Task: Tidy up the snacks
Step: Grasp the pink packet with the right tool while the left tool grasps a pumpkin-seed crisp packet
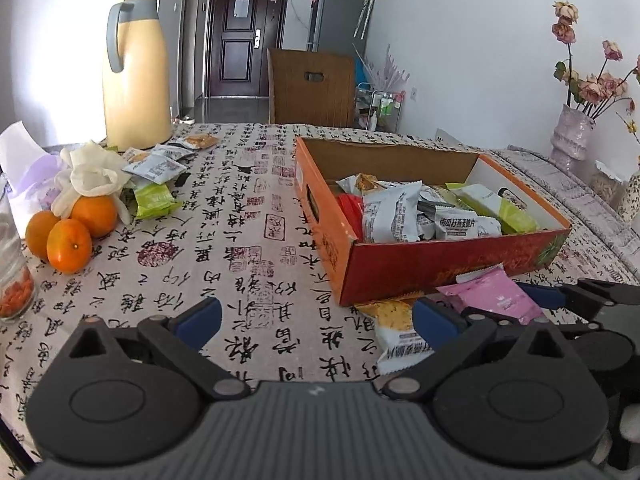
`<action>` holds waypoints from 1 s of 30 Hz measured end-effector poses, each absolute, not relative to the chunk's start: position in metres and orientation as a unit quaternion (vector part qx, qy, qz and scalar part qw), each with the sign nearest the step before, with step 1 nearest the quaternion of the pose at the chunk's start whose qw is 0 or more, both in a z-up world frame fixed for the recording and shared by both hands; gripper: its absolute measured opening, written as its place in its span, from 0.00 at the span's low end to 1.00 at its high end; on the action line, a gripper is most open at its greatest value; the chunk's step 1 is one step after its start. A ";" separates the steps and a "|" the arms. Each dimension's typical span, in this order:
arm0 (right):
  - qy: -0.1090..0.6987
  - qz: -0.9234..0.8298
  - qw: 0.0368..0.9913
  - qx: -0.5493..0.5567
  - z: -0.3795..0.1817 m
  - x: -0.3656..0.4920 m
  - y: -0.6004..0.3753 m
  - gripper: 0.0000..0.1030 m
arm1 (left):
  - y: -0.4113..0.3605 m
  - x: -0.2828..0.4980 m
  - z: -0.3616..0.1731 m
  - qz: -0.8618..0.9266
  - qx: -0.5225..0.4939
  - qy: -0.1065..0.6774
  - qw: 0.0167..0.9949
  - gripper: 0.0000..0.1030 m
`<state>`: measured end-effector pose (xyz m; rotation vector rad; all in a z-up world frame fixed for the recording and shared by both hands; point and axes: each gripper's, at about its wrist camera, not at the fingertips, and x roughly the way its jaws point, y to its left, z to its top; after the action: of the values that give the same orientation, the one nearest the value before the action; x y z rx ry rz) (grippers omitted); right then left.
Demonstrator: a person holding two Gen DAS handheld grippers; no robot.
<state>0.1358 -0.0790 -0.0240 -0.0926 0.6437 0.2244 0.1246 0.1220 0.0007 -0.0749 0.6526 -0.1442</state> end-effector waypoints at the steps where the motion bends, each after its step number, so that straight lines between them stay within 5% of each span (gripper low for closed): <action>1: 0.312 0.108 0.943 -0.043 -0.022 0.135 -0.083 0.59 | 0.120 0.126 0.001 -0.072 -0.038 0.321 0.944 1.00; 30: 0.277 0.109 0.954 0.036 -0.027 0.148 -0.230 0.59 | 0.038 0.134 -0.007 0.031 -0.078 0.340 0.937 1.00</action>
<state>0.1477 -0.2304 -0.0273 0.0725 0.5626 0.2214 0.1337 0.0376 -0.0067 -0.1592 0.6954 0.0632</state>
